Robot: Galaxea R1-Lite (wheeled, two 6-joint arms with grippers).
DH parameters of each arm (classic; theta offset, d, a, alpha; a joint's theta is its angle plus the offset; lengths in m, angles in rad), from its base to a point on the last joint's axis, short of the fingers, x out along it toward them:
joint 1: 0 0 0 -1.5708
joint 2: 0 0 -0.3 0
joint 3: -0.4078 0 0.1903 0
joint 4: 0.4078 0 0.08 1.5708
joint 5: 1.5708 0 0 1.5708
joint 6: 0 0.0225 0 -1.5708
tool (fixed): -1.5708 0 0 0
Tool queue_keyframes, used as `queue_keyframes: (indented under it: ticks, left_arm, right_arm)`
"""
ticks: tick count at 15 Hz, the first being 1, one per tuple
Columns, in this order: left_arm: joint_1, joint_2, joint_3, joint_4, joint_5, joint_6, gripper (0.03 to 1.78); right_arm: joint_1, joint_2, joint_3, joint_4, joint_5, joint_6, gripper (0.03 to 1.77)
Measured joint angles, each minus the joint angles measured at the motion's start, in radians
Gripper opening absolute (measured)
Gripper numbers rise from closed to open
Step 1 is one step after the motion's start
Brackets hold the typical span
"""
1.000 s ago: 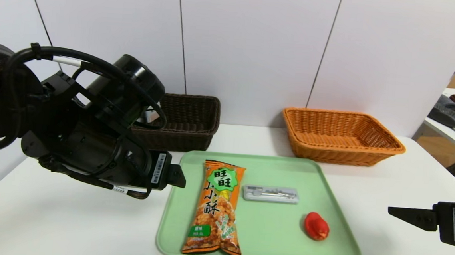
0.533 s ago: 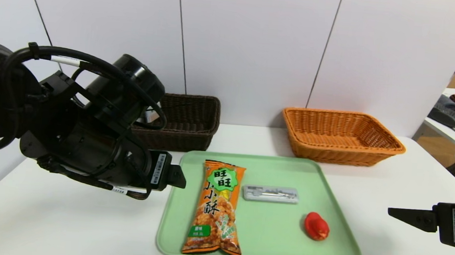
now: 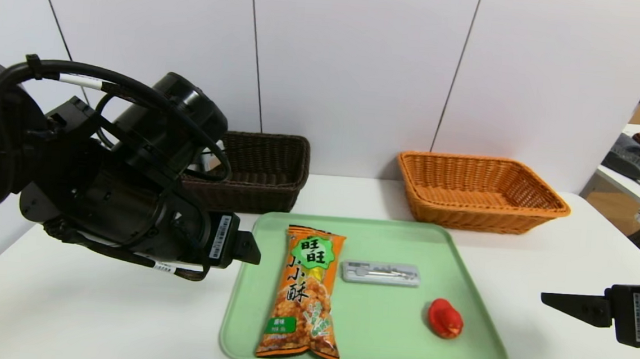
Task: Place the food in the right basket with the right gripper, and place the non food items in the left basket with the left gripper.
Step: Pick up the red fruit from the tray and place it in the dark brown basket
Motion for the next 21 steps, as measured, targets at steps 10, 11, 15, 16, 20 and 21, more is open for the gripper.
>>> queue_keyframes:
  ticks: [10, 11, 15, 16, 20, 21]
  left_arm:
    - [-0.001, -0.007, 0.003, 0.0, 0.0, -0.001, 1.69]
    - [-0.001, -0.007, 0.004, 0.0, 0.0, -0.002, 1.69]
    - [0.0, -0.007, 0.005, 0.0, 0.0, -0.002, 1.69]
    - [0.0, -0.007, 0.006, 0.0, 0.0, -0.002, 1.69]
    - [0.001, -0.006, 0.008, 0.0, 0.0, -0.004, 1.69]
    - [0.001, -0.006, 0.01, 0.0, 0.0, -0.005, 1.69]
  right_arm:
    - [0.296, 0.153, -0.102, -0.005, -0.012, 0.114, 1.71]
    - [0.313, 0.174, -0.111, -0.005, -0.012, 0.126, 1.71]
    - [0.374, 0.273, -0.127, -0.003, -0.05, 0.147, 1.71]
    - [0.395, 0.302, -0.127, -0.003, -0.074, 0.147, 1.71]
    - [0.5, 0.412, -0.145, -0.003, -0.172, 0.155, 1.71]
    - [0.514, 0.435, -0.15, -0.003, -0.193, 0.156, 1.71]
